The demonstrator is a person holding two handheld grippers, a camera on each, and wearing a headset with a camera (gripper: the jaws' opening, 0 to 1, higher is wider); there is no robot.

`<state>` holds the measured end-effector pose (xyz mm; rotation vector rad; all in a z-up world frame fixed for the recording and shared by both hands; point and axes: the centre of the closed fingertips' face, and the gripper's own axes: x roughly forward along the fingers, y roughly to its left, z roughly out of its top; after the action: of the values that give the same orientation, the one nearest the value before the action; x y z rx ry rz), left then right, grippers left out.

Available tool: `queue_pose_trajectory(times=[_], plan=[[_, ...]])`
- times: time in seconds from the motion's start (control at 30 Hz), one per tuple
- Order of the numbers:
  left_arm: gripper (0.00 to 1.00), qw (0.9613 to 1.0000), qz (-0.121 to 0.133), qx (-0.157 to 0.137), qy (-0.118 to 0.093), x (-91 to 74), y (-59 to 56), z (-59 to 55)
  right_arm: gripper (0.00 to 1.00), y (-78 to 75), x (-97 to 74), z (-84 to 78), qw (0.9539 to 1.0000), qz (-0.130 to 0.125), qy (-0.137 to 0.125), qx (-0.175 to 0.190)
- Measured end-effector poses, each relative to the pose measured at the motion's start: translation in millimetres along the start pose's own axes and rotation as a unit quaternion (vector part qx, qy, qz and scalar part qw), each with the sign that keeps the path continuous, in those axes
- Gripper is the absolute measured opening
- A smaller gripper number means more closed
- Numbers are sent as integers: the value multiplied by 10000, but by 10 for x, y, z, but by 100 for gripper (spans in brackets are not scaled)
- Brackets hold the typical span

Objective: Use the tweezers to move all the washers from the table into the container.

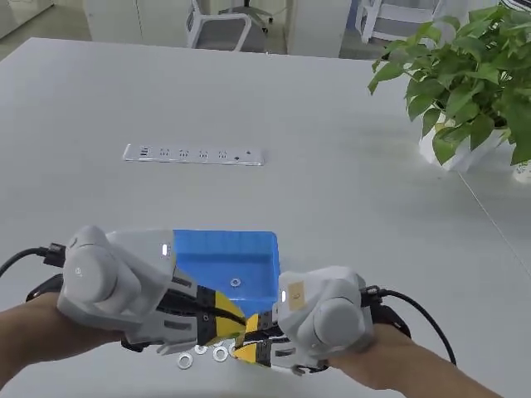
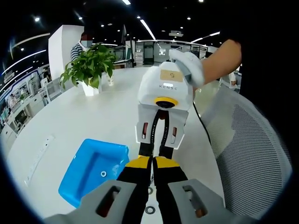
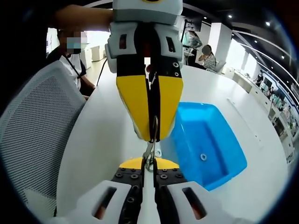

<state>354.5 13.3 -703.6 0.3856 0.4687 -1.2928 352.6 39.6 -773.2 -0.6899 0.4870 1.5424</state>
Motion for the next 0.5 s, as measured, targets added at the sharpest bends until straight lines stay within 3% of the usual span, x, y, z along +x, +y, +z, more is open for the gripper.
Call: queue_pose_trajectory(times=[0.5], plan=[[6, 10000, 16, 17, 45, -10, 13, -11, 6, -1, 2, 4, 9999, -6, 3, 139]])
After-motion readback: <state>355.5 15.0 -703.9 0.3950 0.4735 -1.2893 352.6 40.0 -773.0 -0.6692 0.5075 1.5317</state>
